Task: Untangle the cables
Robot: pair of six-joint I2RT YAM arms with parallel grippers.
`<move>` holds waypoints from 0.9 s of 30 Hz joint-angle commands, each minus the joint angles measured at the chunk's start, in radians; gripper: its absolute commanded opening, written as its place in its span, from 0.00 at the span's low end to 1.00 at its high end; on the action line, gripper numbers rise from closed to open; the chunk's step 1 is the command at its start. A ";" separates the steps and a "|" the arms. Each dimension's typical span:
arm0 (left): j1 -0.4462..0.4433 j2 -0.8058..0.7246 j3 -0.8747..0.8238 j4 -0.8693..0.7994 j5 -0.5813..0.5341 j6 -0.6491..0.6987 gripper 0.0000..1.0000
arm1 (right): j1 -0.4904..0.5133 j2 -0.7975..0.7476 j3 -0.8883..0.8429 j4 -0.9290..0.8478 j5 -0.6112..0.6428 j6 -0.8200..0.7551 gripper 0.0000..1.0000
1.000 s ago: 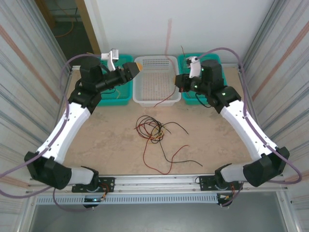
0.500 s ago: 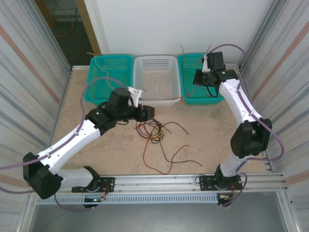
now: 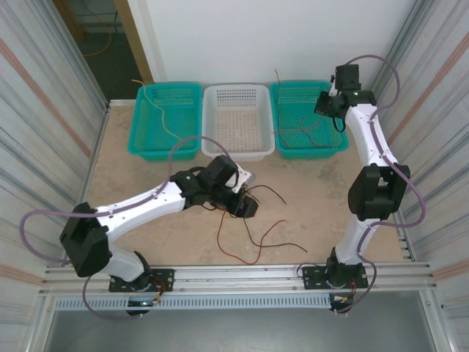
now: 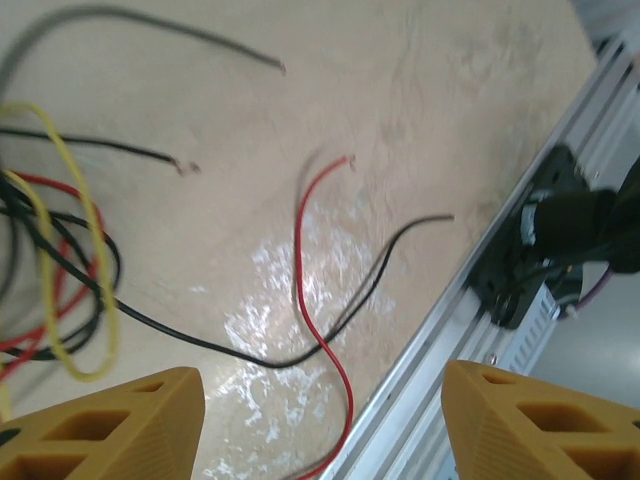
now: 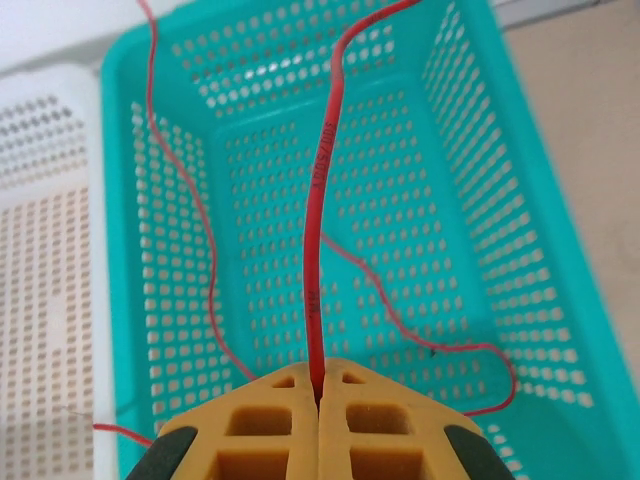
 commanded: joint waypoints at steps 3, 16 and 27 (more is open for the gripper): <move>-0.020 0.053 -0.012 -0.008 0.006 0.003 0.66 | 0.010 0.096 0.095 -0.059 -0.013 -0.072 0.00; -0.020 0.120 -0.023 -0.004 -0.035 -0.012 0.70 | 0.028 0.255 0.163 -0.143 0.148 -0.076 0.37; 0.002 0.148 -0.043 0.018 -0.035 -0.047 0.69 | 0.084 0.062 0.141 -0.160 0.172 -0.063 0.40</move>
